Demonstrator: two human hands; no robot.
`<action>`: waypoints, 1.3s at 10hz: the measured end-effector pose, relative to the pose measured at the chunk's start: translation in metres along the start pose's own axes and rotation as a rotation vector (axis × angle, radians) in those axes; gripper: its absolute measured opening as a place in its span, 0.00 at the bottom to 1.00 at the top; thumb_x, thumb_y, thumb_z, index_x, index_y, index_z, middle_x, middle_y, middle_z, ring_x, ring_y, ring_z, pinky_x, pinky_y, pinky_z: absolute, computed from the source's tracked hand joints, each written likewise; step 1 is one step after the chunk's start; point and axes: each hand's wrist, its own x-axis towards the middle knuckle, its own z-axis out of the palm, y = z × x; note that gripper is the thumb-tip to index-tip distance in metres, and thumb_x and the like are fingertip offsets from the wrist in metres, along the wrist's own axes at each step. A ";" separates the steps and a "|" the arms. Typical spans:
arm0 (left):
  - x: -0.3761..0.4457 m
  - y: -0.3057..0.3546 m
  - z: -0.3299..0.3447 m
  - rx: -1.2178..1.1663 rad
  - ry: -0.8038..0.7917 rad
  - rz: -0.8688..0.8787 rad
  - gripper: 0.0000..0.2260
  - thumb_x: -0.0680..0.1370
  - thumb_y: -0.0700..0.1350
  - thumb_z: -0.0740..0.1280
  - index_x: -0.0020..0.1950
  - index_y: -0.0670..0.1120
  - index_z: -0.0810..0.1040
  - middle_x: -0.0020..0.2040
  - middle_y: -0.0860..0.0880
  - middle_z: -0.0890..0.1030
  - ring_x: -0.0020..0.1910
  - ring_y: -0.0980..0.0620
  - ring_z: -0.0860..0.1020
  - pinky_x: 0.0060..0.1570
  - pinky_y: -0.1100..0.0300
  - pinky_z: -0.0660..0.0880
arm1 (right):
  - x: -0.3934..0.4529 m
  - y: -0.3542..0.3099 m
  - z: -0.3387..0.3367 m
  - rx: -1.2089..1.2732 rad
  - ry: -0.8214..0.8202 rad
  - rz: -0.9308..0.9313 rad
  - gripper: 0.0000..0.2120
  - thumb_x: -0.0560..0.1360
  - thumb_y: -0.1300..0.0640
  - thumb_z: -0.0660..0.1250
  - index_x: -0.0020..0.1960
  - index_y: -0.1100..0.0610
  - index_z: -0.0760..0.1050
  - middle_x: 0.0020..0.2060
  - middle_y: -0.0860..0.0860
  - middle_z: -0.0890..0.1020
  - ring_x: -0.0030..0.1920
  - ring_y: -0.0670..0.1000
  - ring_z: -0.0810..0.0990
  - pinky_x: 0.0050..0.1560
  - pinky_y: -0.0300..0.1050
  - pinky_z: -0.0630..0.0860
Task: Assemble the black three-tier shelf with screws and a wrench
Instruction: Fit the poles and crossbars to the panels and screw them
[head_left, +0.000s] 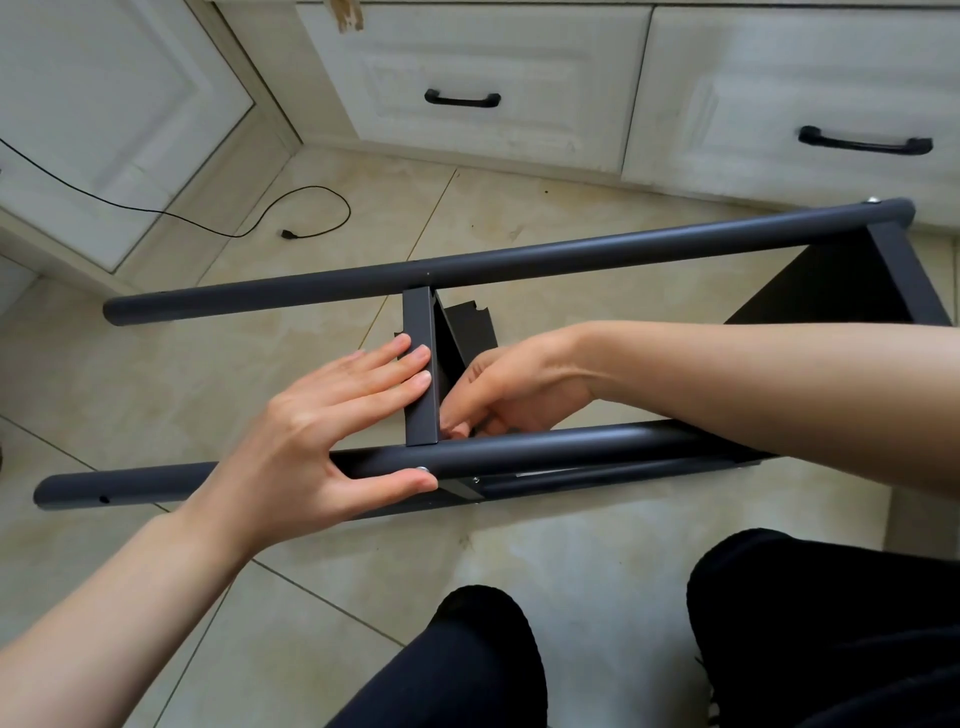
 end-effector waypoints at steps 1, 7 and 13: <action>0.000 0.000 0.000 0.000 0.004 0.003 0.33 0.73 0.59 0.74 0.70 0.40 0.74 0.73 0.47 0.74 0.75 0.49 0.69 0.71 0.42 0.70 | 0.001 0.001 0.000 -0.002 0.018 0.007 0.16 0.80 0.61 0.64 0.34 0.58 0.81 0.33 0.52 0.77 0.35 0.48 0.78 0.43 0.40 0.77; -0.001 0.000 0.000 0.002 0.006 0.000 0.32 0.73 0.59 0.74 0.70 0.40 0.75 0.73 0.46 0.74 0.75 0.48 0.69 0.70 0.41 0.70 | 0.004 0.001 0.006 0.013 0.056 -0.015 0.16 0.81 0.62 0.62 0.35 0.59 0.77 0.31 0.51 0.77 0.32 0.47 0.77 0.42 0.39 0.75; -0.001 0.001 0.000 0.007 0.003 0.001 0.32 0.73 0.58 0.74 0.70 0.40 0.75 0.73 0.46 0.74 0.75 0.48 0.69 0.70 0.41 0.70 | 0.006 0.000 0.005 0.026 0.098 0.011 0.09 0.79 0.62 0.65 0.40 0.61 0.77 0.27 0.50 0.76 0.29 0.47 0.76 0.39 0.39 0.74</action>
